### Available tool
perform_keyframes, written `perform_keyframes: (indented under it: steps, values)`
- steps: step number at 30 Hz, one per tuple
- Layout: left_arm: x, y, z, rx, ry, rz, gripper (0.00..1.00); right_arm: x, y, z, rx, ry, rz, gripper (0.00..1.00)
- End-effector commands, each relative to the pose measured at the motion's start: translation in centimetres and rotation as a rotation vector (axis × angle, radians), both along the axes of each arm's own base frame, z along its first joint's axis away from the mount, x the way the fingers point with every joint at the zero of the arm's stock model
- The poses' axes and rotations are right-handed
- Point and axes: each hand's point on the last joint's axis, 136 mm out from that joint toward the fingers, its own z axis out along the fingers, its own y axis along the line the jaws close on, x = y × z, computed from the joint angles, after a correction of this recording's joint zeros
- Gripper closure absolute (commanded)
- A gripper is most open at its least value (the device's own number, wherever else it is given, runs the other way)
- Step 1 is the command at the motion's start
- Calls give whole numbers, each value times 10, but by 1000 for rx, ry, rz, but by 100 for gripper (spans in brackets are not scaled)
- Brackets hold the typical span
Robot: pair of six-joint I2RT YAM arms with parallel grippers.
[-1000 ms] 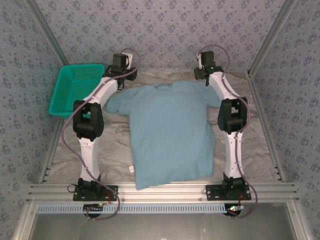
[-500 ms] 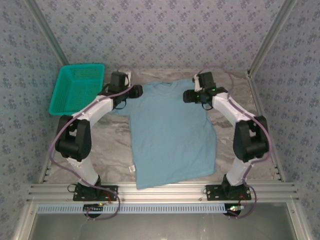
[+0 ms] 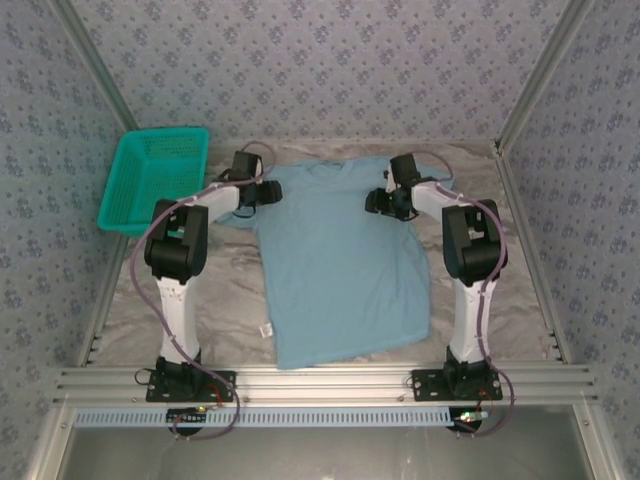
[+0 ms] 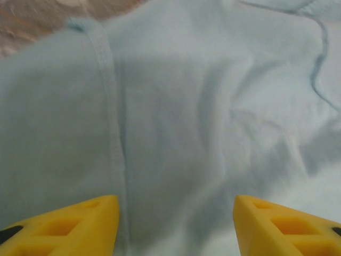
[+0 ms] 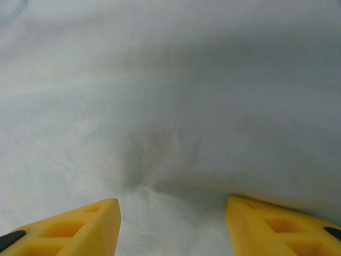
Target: Fold the inside-out t-shirt
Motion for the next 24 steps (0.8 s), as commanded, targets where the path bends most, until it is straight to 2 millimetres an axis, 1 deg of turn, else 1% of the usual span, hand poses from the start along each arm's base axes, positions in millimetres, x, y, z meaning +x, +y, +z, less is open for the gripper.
perform_keyframes:
  steps: [1,4,6,7,8,9,10,12,13,14,15,17,18,19,20,21,22,23,24]
  values:
    - [13,18,-25,35,95,11,42,18,6,-23,31,59,-27,44]
    - [39,15,-12,16,68,1,41,52,7,-6,28,5,-34,44]
    - [48,13,8,3,29,-8,40,67,9,13,61,-19,-20,43]
    - [53,12,27,-5,-6,-7,40,72,10,27,79,-37,-12,42]
    - [54,9,45,-16,-36,-15,40,72,12,40,81,-61,1,41]
    - [52,7,60,-29,-62,-20,39,67,14,48,78,-69,16,40]
    - [43,3,73,-49,-76,-34,39,57,14,61,70,-88,44,38]
    - [22,-11,99,-92,-121,-70,37,34,10,79,77,-117,59,36]
    - [7,-23,111,-119,-150,-102,34,19,7,86,89,-131,62,35]
    - [-12,-36,120,-134,-173,-138,32,3,4,91,99,-139,63,34]
    - [-30,-48,126,-141,-192,-178,31,-11,-1,93,103,-140,58,34]
    - [-77,-89,134,-140,-238,-317,30,-41,-12,94,95,-140,39,33]
    - [-101,-109,134,-122,-255,-400,30,-52,-17,92,89,-130,34,33]
    - [-127,-131,133,-92,-274,-494,30,-64,-24,89,77,-119,24,33]
    - [-156,-154,129,-56,-281,-595,31,-71,-31,95,68,-129,9,33]
    - [-180,-172,124,-26,-280,-679,32,-84,-39,85,60,-99,-5,33]
    - [-210,-191,116,5,-273,-777,32,-92,-50,84,63,-92,-30,32]
    - [-239,-206,106,41,-265,-868,33,-97,-61,85,71,-90,-58,32]
    - [-262,-218,96,65,-257,-940,33,-101,-70,87,76,-99,-84,32]
